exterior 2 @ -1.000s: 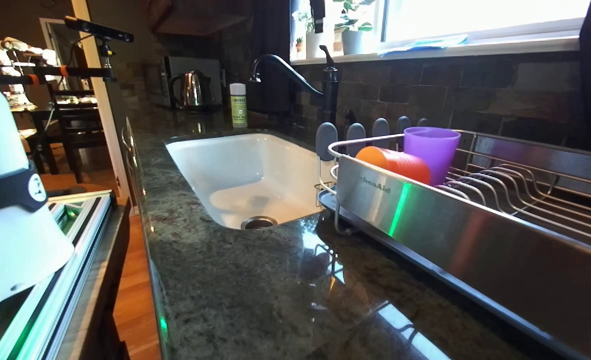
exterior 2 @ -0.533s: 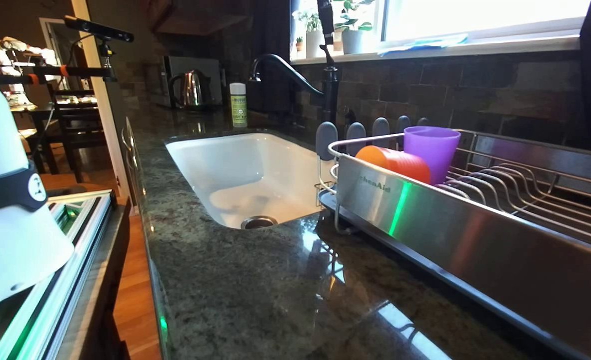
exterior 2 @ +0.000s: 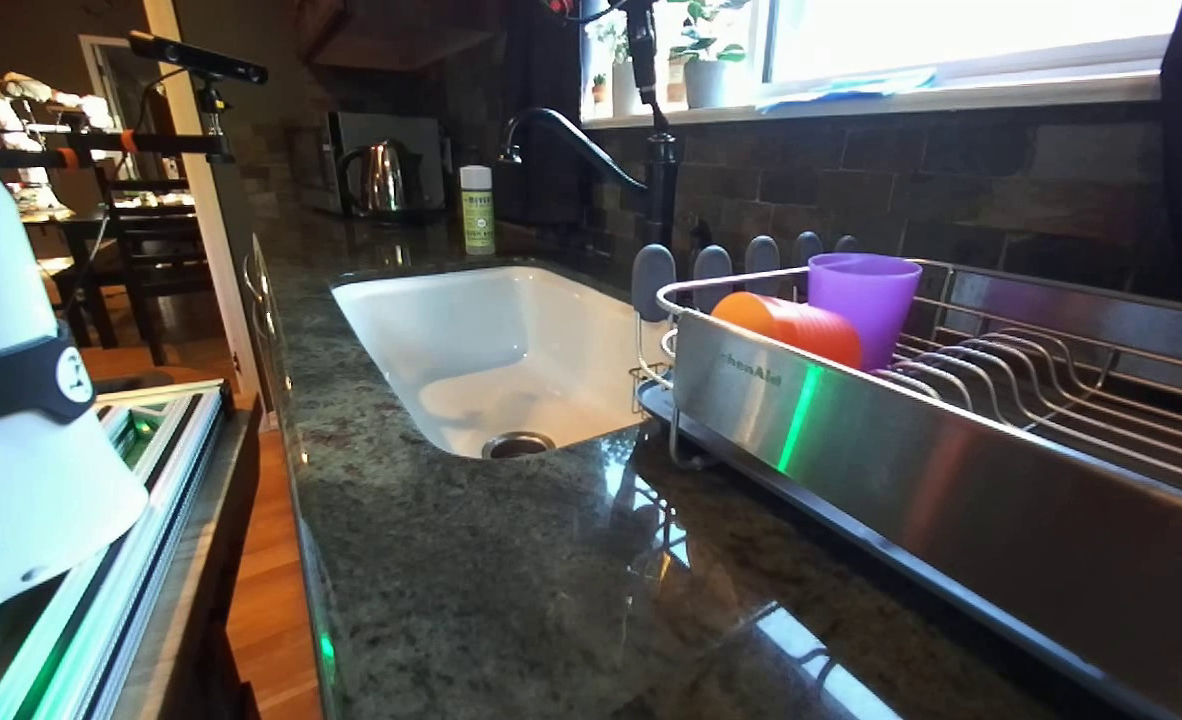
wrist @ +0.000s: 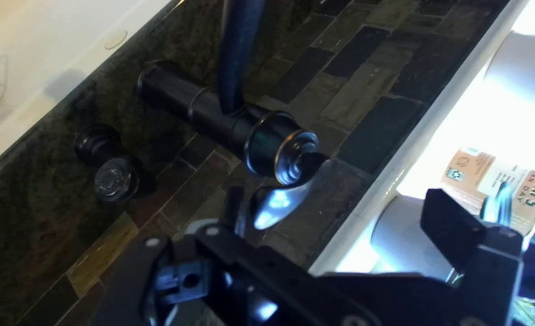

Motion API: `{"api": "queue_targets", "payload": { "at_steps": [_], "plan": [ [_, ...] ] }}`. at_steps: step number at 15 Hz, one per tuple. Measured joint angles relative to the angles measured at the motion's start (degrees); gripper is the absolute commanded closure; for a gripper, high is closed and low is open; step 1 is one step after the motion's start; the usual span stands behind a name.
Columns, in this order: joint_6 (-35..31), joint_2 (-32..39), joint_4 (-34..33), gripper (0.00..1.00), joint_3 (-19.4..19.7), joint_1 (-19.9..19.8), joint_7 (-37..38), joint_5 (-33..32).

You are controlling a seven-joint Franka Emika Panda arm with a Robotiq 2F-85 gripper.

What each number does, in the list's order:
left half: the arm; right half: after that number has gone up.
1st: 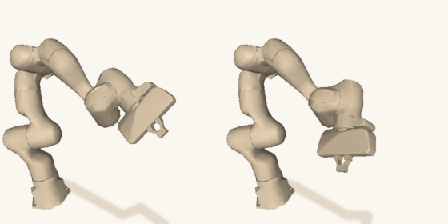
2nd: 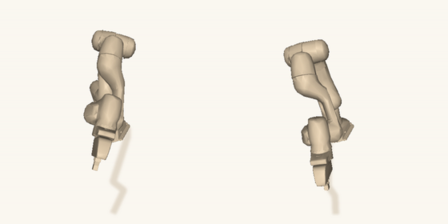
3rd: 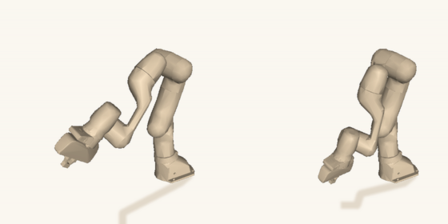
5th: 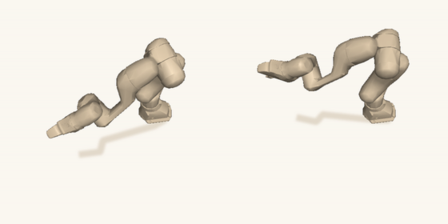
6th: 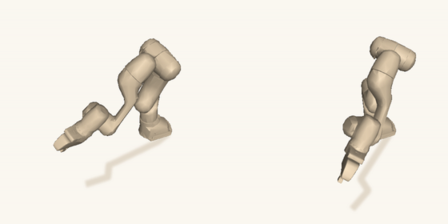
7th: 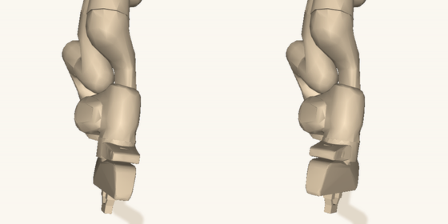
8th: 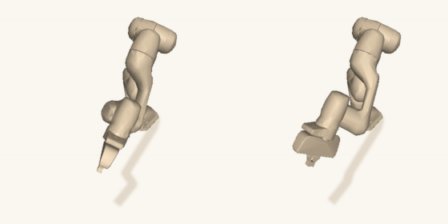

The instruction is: Open the tap faucet

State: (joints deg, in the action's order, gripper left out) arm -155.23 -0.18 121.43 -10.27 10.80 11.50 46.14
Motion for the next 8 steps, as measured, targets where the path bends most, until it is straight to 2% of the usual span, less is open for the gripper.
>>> {"api": "queue_targets", "payload": {
  "at_steps": [8],
  "plan": [
    [-3.5,2.0,-0.5,0.00,-1.0,0.1,-3.8,5.9]
  ]
}}
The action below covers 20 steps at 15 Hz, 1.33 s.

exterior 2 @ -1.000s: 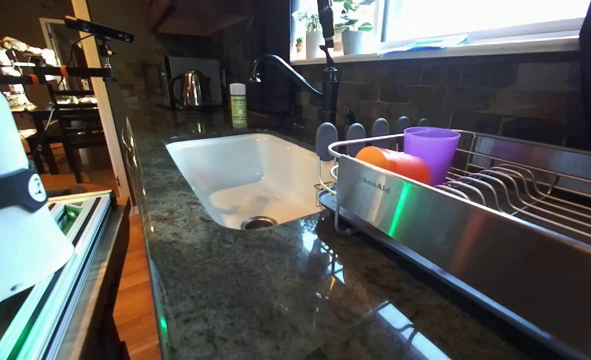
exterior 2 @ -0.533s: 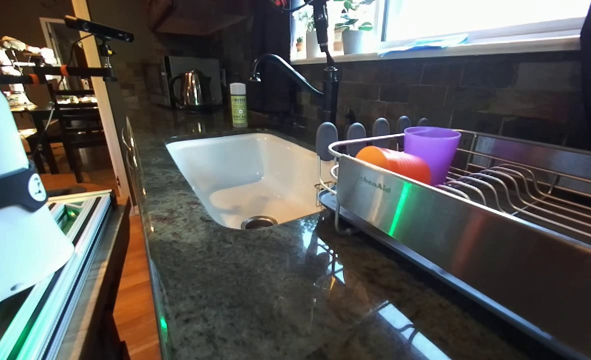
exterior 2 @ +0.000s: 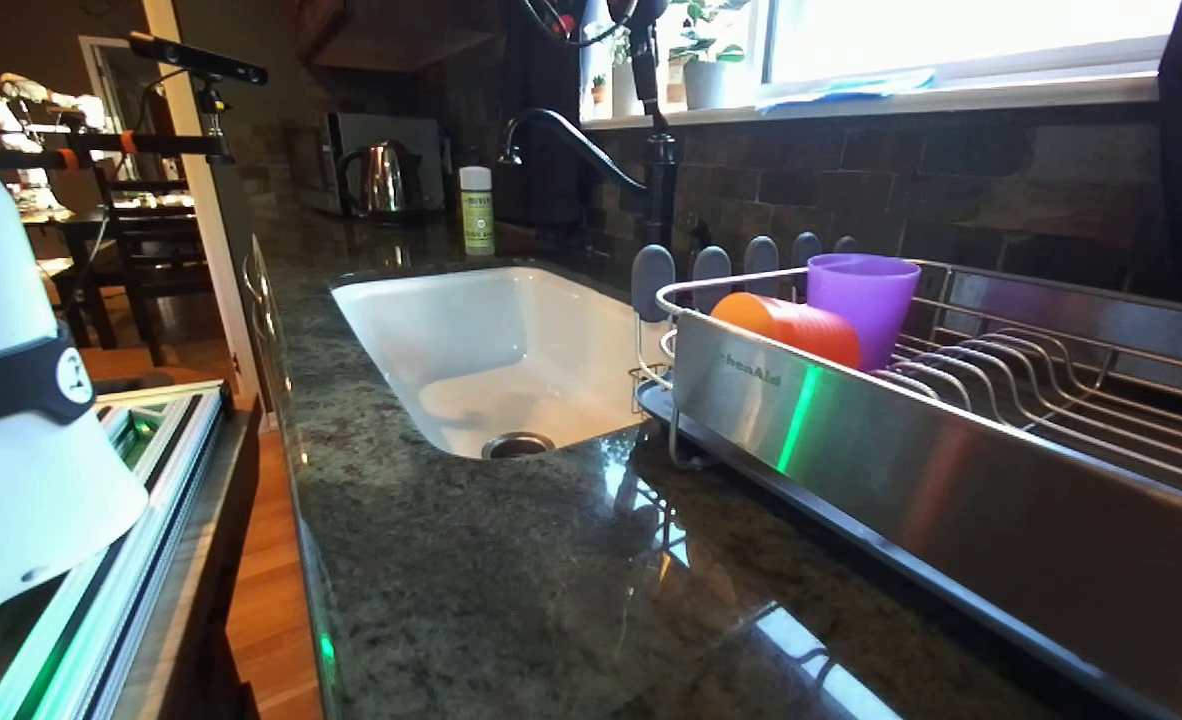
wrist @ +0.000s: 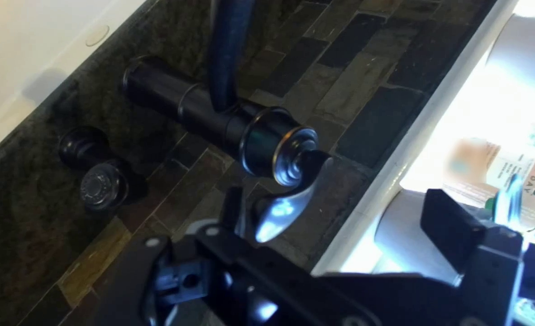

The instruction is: Open the tap faucet

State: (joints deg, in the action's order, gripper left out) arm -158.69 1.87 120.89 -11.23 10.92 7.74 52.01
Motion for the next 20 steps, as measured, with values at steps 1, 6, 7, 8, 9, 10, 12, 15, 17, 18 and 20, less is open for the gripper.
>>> {"api": "queue_targets", "payload": {
  "at_steps": [1,6,7,8,9,10,12,15,17,18,20],
  "plan": [
    [0.0,0.1,-0.6,0.00,-0.2,0.0,-0.9,1.3],
    [-0.2,1.0,-3.3,0.00,-1.2,0.1,-5.2,6.9],
    [-0.3,1.3,-3.9,0.00,-1.3,0.1,-6.5,8.1],
    [-0.4,1.6,-4.4,0.00,-1.4,0.1,-7.7,9.0],
    [-0.5,1.9,-5.0,0.00,-1.5,0.1,-8.8,9.9],
    [-0.7,2.2,-5.4,0.00,-1.7,0.1,-9.7,10.6],
    [-0.8,2.6,-5.7,0.00,-1.8,0.1,-10.7,11.0],
    [1.4,2.1,-4.6,0.00,-1.5,0.2,-3.7,0.4],
    [3.1,0.1,-4.1,0.00,-1.1,0.1,0.3,-6.2],
    [4.3,-1.5,-4.0,0.00,-0.9,0.1,1.9,-8.9],
    [7.6,-5.0,-3.9,0.00,-0.2,-0.3,4.7,-13.9]
  ]
}}
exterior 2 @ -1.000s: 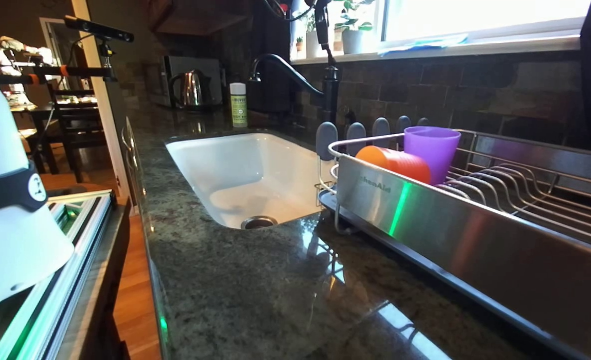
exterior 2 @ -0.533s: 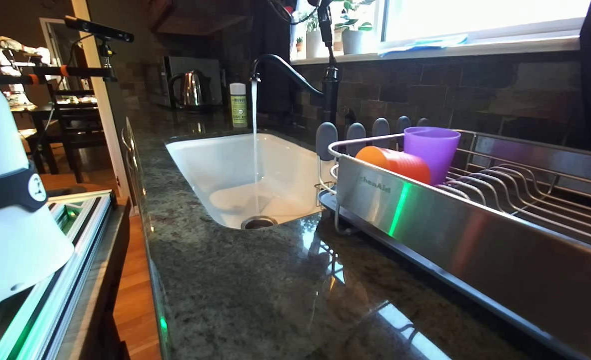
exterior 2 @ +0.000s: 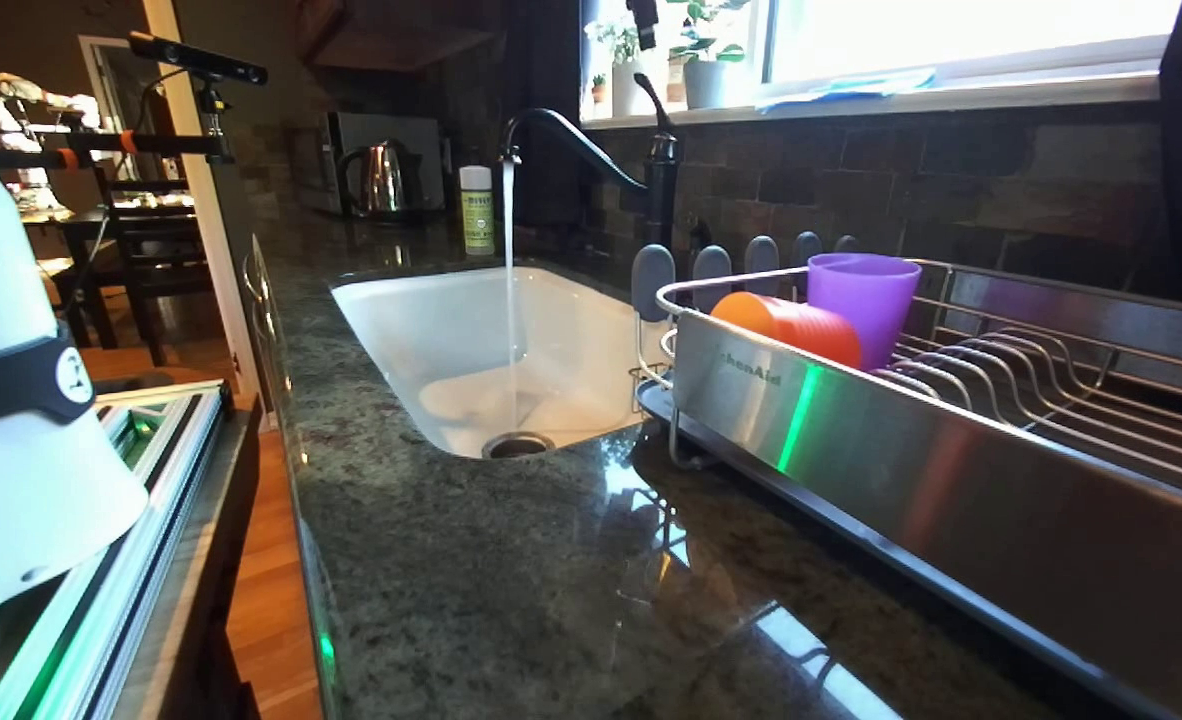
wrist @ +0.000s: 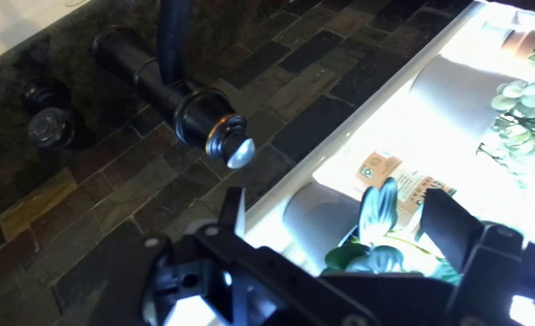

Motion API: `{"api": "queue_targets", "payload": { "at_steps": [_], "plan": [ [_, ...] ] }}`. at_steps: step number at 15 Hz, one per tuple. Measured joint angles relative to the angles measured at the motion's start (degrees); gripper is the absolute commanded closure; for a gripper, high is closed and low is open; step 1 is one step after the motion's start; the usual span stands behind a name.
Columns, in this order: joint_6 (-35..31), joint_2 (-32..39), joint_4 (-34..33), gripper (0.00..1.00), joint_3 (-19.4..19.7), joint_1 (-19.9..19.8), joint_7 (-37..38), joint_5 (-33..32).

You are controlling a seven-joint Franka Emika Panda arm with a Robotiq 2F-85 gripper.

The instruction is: Open the tap faucet

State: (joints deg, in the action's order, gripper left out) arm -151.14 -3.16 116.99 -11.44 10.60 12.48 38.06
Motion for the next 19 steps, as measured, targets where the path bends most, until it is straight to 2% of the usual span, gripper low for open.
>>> {"api": "queue_targets", "payload": {
  "at_steps": [5,9,12,16,19],
  "plan": [
    [15.4,-6.6,0.0,0.00,1.8,-1.8,2.2,-13.5],
    [24.2,-7.6,-0.1,0.00,2.6,-1.9,-1.4,-16.9],
    [21.7,-6.4,-0.1,0.00,2.6,-2.1,-1.7,-19.6],
    [16.4,-3.4,-0.1,0.00,2.5,-2.9,2.7,-26.3],
    [15.3,-1.9,-0.3,0.00,2.5,-3.0,4.2,-27.6]
  ]
}}
